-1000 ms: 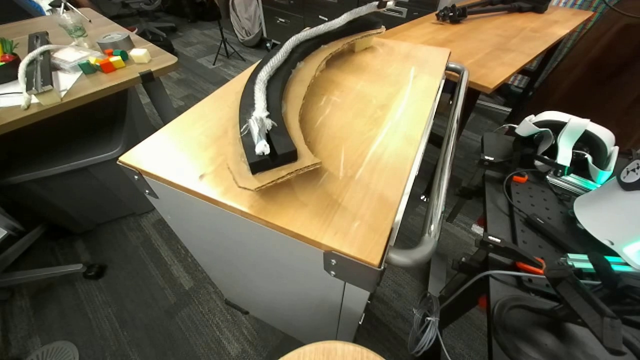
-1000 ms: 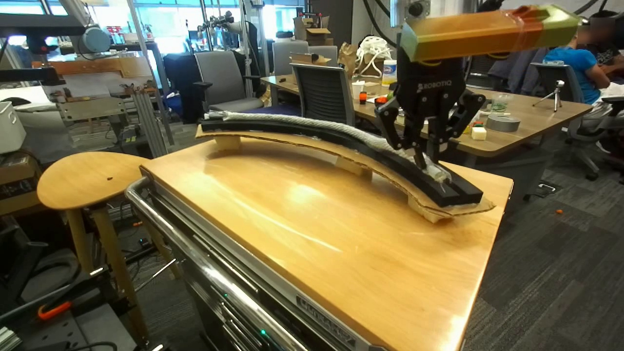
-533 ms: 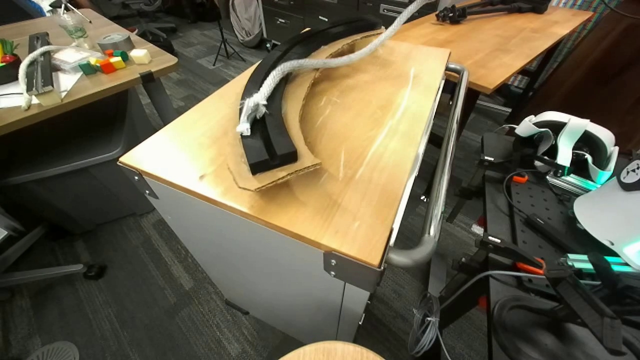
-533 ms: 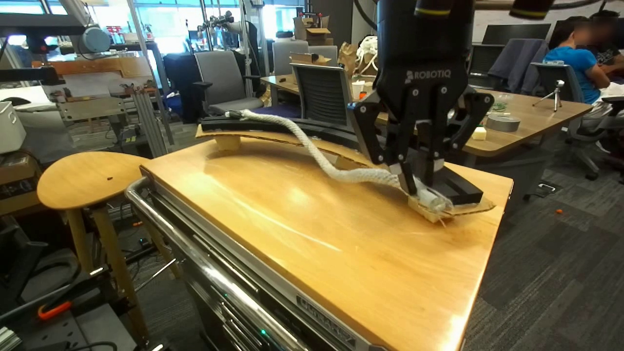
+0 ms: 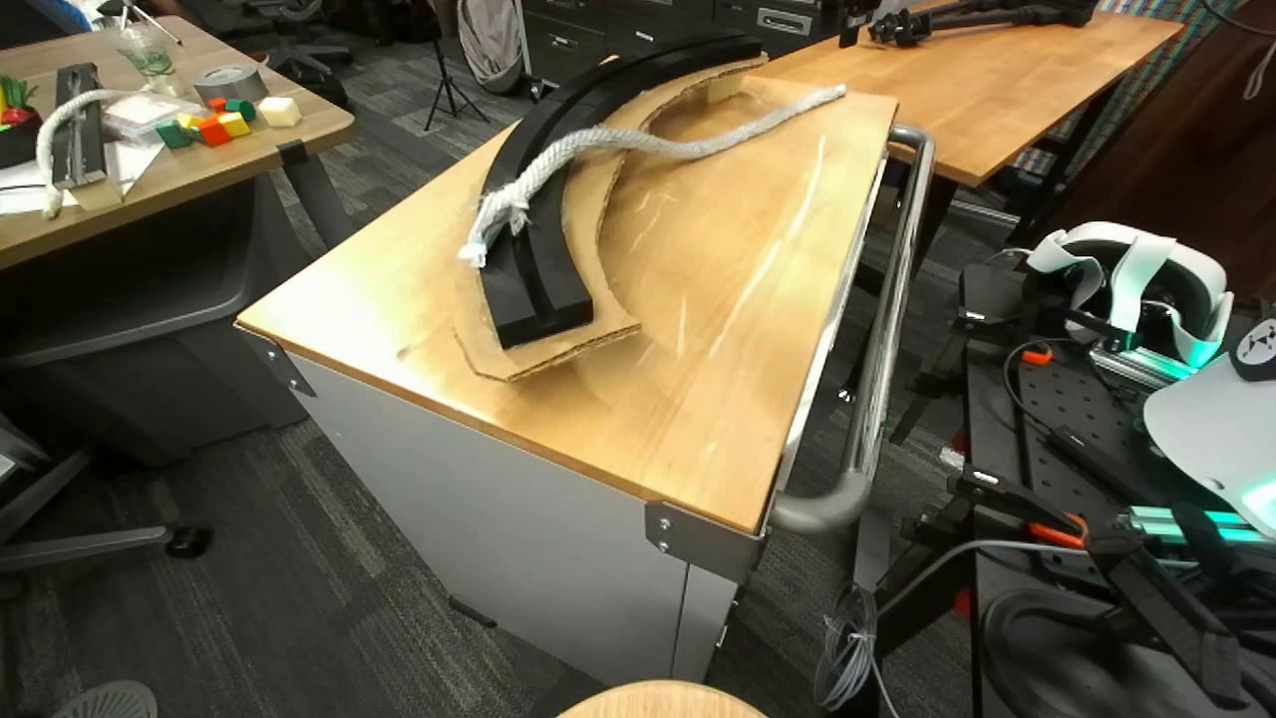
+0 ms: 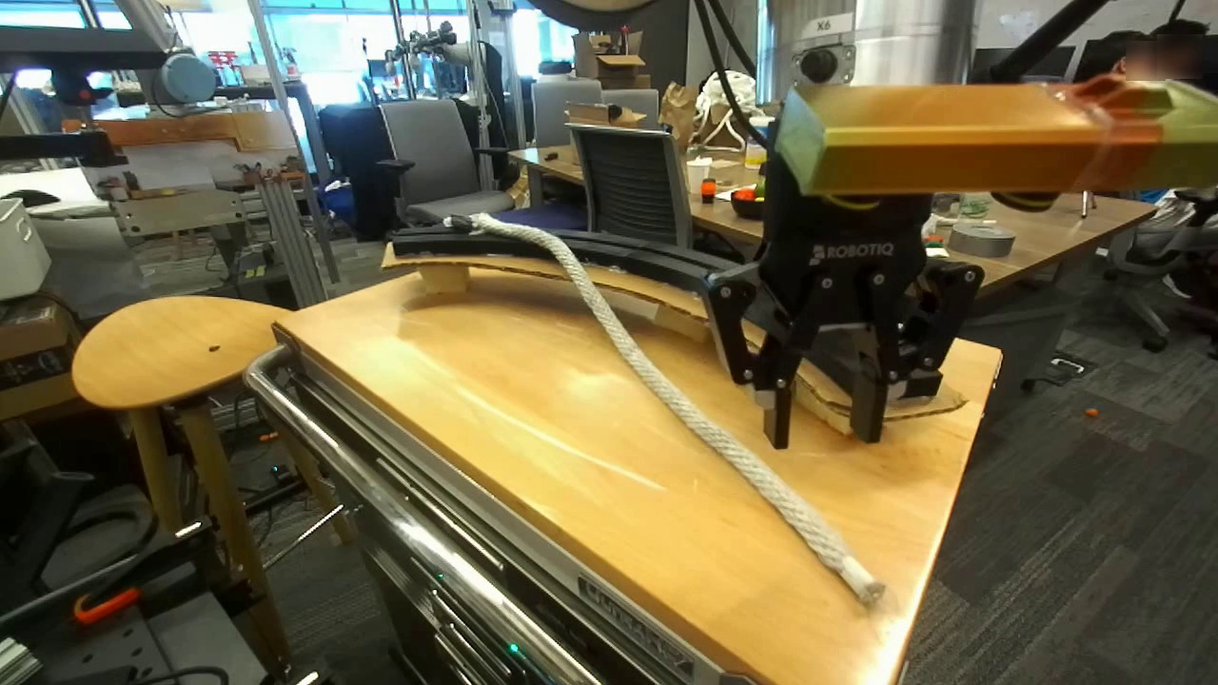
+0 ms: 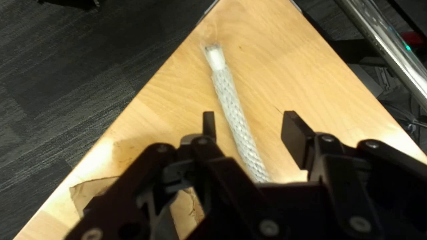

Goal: Remove the rope from the object

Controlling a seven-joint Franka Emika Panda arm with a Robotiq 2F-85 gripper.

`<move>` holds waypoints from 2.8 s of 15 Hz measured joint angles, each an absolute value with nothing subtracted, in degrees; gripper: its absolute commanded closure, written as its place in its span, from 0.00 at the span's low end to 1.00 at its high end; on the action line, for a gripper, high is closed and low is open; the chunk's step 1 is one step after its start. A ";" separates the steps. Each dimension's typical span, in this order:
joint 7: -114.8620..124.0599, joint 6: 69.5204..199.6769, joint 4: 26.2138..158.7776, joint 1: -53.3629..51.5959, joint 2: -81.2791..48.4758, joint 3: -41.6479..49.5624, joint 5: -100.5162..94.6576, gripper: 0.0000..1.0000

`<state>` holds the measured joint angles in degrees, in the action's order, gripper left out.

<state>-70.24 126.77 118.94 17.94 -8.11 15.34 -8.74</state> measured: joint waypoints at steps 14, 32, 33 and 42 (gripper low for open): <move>-85.30 112.80 117.49 17.86 3.67 15.44 6.30 0.00; -89.48 146.66 134.74 -4.40 8.44 3.81 15.62 0.00; -89.48 146.66 134.73 -4.46 8.25 3.76 15.62 0.00; -88.62 146.45 128.00 -7.36 0.82 -0.94 16.18 0.00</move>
